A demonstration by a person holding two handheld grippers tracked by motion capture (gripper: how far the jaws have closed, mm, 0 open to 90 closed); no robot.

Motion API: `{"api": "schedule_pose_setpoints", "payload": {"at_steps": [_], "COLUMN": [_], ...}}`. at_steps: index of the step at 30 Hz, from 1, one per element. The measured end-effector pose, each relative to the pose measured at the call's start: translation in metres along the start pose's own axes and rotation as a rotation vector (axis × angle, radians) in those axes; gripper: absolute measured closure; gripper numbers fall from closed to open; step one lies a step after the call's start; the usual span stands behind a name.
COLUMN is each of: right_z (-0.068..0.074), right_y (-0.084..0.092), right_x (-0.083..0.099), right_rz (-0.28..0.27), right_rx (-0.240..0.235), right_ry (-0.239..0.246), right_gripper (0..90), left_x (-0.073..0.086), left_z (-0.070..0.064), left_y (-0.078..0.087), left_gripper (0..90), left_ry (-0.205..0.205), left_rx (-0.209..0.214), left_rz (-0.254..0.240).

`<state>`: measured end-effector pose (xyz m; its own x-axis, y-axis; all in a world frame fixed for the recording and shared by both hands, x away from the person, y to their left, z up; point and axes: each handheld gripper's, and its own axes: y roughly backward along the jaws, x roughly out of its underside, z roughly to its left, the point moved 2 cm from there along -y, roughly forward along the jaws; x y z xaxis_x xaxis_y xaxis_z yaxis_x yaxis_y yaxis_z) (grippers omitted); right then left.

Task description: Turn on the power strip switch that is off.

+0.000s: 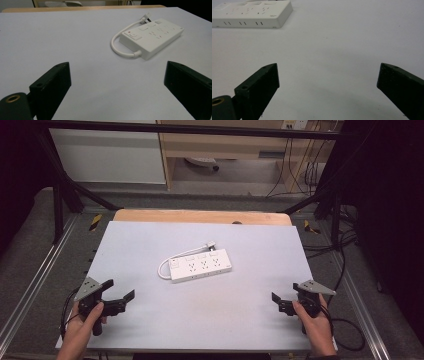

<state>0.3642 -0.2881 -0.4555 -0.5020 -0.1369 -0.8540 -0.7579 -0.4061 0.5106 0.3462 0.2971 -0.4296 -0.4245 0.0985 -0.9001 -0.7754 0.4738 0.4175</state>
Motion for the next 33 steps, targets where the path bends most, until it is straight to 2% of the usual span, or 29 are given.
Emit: {"api": "schedule_pose_setpoints", "payload": {"at_steps": [10,14,18,20,28,30,33], "right_z": [0.007,0.009,0.011,0.012,0.011,0.009,0.008], "right_y": [0.002,0.006,0.010,0.012,0.014,0.014,0.013], "right_x": [-0.005,-0.008,-0.014,-0.018,-0.033,-0.038,-0.045], "right_rz": [-0.028,-0.048,-0.076,-0.087,-0.098,-0.098,-0.101], "right_rx": [-0.023,-0.033,-0.061,-0.070,-0.040,-0.024,-0.025], "right_ry": [0.022,0.005,-0.047,-0.056,-0.053,-0.040,-0.037], "right_gripper": [3.7,3.8,4.3,4.3,4.2,4.2,3.7], "left_x": [0.001,0.002,0.003,0.003,0.004,0.004,0.005], "left_z": [0.000,0.000,0.001,0.002,0.002,0.003,0.003], "left_y": [0.000,0.000,0.001,0.001,0.001,0.001,0.001], "left_gripper": [6.4,6.3,6.2,6.2,6.2,6.1,6.1], "left_ry": [0.010,0.008,0.011,0.012,0.007,0.005,0.012], "left_rx": [0.017,0.021,0.016,0.015,0.017,0.017,0.014], "left_rz": [0.005,0.009,0.013,0.012,0.017,0.019,0.021]}}
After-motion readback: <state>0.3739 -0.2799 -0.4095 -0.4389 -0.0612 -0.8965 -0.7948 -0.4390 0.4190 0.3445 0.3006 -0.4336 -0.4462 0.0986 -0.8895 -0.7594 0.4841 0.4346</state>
